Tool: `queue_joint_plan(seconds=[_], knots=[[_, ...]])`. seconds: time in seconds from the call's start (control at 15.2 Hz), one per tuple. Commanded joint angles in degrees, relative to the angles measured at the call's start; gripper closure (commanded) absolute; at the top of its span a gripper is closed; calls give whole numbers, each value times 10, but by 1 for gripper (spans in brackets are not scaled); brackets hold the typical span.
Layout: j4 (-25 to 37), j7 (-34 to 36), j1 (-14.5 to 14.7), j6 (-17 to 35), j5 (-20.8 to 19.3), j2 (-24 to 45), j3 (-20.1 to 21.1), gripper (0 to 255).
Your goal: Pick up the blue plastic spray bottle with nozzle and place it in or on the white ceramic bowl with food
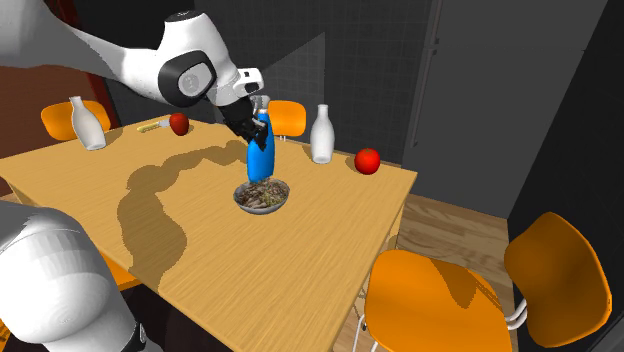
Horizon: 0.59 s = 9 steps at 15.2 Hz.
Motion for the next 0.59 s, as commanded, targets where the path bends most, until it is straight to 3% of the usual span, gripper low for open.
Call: queue_joint_plan(seconds=[0.0, 0.53], knots=[[15, 46, 4, 3, -2, 14, 40, 255], [-29, 47, 5, 73, 2, 41, 49, 255]])
